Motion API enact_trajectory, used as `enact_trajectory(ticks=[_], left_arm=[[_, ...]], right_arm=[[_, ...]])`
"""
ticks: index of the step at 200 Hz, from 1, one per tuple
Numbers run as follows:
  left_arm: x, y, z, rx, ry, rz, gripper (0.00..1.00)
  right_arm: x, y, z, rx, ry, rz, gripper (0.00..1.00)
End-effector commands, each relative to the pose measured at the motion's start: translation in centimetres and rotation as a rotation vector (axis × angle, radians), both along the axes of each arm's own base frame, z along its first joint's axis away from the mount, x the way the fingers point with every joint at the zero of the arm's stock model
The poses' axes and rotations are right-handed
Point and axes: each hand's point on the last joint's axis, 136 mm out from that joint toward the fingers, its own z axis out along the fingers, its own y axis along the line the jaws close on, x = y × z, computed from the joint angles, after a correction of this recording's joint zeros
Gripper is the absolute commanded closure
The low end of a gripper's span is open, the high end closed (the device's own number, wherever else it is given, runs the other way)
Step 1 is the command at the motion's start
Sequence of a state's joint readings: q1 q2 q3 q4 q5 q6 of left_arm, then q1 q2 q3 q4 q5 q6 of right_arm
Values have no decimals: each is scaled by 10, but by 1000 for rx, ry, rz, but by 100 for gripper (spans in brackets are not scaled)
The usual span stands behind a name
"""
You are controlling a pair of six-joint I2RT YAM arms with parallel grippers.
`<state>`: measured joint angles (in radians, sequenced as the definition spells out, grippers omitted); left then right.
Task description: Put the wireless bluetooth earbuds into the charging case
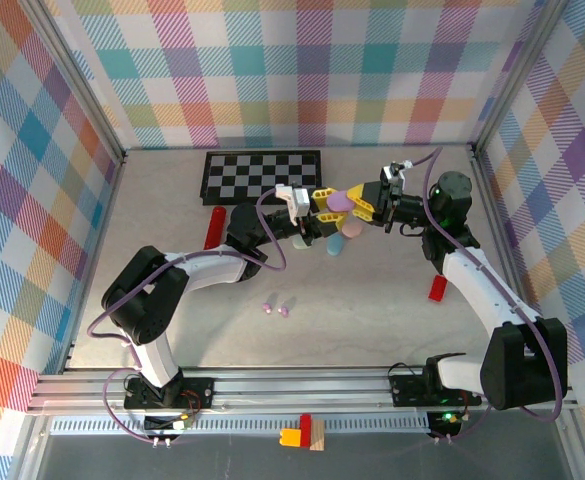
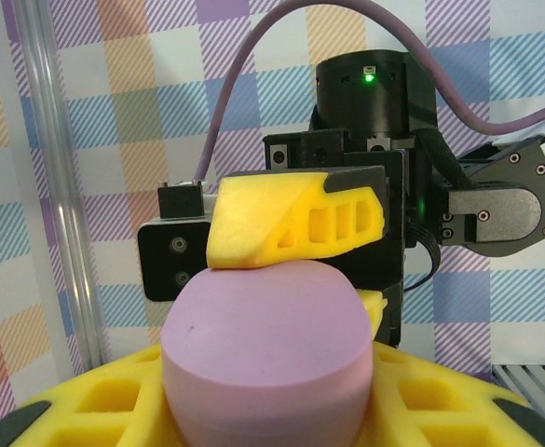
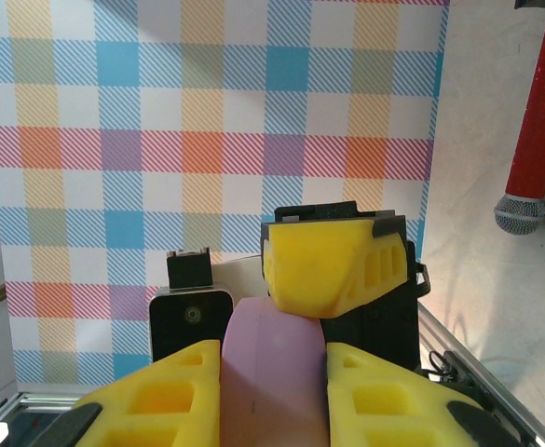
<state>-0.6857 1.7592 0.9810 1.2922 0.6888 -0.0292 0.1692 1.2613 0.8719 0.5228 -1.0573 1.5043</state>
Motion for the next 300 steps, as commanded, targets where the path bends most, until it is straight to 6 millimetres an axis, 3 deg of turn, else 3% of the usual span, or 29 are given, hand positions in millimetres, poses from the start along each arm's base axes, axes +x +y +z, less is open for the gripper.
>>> enact_trajectory(ticks=[1,35,68,83,124,168,248,300], left_arm=[[-14,-3,14,-27,-84,-43,61],[-11,3,6,-9,-64,-35,61],[-12,14,-5,35,-21,-53,61],[-15,18,-12,69,4,-84,61],[-24,27,-24,117,93,-167,62],[-37,34,-30,129,131,-194,62],[-46,38,-22,137,115,-207,62],[-50,39,-24,150,110,-211,62]], right_arm=[[3,-3,4,-19,-42,-29,71],[3,-8,4,-105,-91,-95,37],[1,-22,-1,-308,-207,-187,26],[-5,-26,5,-416,-353,-194,22],[-34,-18,19,-736,-792,-90,19],[-60,7,11,-867,-1129,76,18],[-40,21,-14,-1023,-1169,101,18],[-23,11,4,-1066,-1160,-56,19]])
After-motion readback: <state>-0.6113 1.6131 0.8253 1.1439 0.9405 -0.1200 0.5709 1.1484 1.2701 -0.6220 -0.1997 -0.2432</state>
